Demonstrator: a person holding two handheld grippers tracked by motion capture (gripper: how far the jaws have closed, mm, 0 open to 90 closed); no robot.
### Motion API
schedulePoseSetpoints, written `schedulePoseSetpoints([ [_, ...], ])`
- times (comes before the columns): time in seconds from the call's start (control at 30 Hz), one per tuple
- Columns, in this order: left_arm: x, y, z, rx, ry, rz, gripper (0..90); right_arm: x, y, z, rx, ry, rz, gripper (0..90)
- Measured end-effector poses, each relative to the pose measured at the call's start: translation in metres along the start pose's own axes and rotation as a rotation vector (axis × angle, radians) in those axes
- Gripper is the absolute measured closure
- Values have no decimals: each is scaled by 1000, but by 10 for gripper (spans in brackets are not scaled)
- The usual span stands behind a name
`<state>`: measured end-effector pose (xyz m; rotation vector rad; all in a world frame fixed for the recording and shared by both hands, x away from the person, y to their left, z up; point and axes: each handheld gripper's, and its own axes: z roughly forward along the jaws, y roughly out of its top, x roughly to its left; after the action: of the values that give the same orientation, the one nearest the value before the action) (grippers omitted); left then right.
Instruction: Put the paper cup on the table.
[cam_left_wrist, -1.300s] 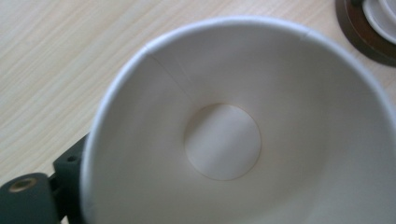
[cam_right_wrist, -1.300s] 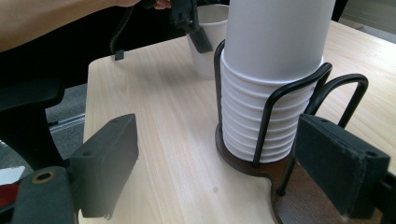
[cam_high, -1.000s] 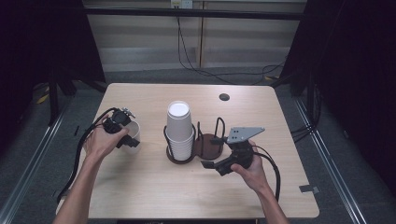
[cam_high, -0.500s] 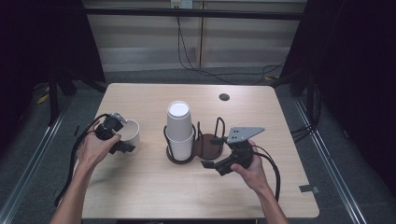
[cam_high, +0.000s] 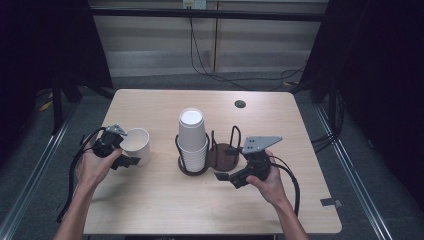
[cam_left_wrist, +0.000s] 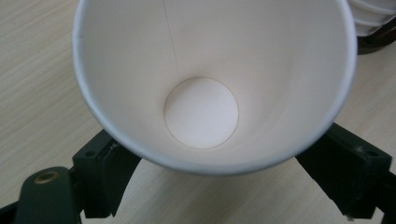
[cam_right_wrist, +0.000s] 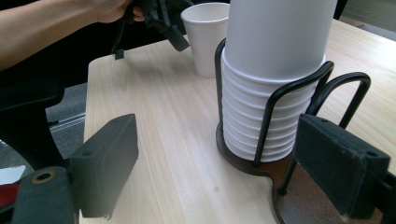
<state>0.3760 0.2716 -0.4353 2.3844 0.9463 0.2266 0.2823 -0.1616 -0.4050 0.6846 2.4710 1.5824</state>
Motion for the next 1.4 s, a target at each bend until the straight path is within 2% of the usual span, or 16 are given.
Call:
schedulePoseSetpoints([
  [0.13, -3, -6, -4, -40, -9, -5, 153, 0, 0, -1, 0, -3, 1, 139],
  [0.2, -7, -11, -6, -82, 44, -30, 154, 0, 0, -1, -4, -2, 0, 139],
  [0.3, -10, -16, -9, -100, -12, -25, 152, 0, 0, 0, -4, -2, 3, 139],
  [0.37, -15, -19, -14, -111, 28, -15, 155, 0, 0, 0, 0, -2, 2, 139],
  [0.43, -16, -20, -16, -112, 35, -9, 156, 0, 0, 0, 0, -1, 2, 139],
  [0.47, -18, -23, -21, -124, 60, -7, 157, 0, 0, -1, -2, -6, 1, 139],
  [0.5, -19, -25, -23, -140, 64, -8, 157, 0, 0, -1, -4, -6, 3, 139],
  [0.57, -21, -26, -25, -148, 54, -20, 160, 0, 0, -1, -4, -6, 4, 139],
  [0.73, -33, -36, -34, -257, 32, -44, 163, 0, -1, 0, -2, -4, 6, 139],
  [0.8, -35, -37, -36, -269, 25, -37, 163, 0, -1, 0, 1, -3, 6, 139],
  [1.0, -59, -42, -40, -350, 0, -11, 163, 0, 0, 0, -2, -5, 5, 139],
  [1.03, -64, -42, -41, -375, 11, -1, 169, 0, 0, 0, -2, -5, 4, 139],
  [1.17, -79, -43, -38, -434, -36, -18, 180, 0, -1, 0, -4, -5, 7, 139],
  [1.23, -88, -42, -37, -464, -21, -32, 180, 0, -1, -1, -6, -8, 9, 139],
  [1.3, -95, -40, -35, -511, -69, -56, 180, 1, -2, -2, -21, -20, 12, 139],
  [1.4, -104, -35, -33, -547, -80, -56, 179, 1, -3, -3, -33, -26, 19, 139],
])
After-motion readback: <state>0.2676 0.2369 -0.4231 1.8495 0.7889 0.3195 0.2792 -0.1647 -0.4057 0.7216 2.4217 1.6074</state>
